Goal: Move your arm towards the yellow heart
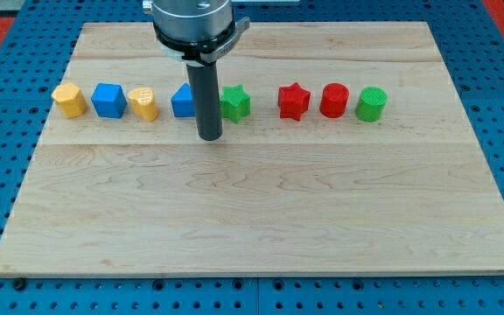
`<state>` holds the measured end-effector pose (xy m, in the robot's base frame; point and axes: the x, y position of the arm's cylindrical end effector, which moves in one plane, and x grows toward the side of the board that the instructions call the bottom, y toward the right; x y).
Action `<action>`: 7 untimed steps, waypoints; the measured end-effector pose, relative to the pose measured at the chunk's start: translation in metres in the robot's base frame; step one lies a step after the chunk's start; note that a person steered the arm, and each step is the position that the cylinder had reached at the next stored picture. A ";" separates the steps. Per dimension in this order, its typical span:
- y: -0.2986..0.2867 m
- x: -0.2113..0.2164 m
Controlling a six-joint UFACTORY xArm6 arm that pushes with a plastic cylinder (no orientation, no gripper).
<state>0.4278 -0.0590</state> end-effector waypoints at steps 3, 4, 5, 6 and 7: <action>-0.013 0.000; -0.013 0.000; -0.015 0.000; -0.016 0.000; -0.022 0.000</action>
<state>0.4276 -0.0814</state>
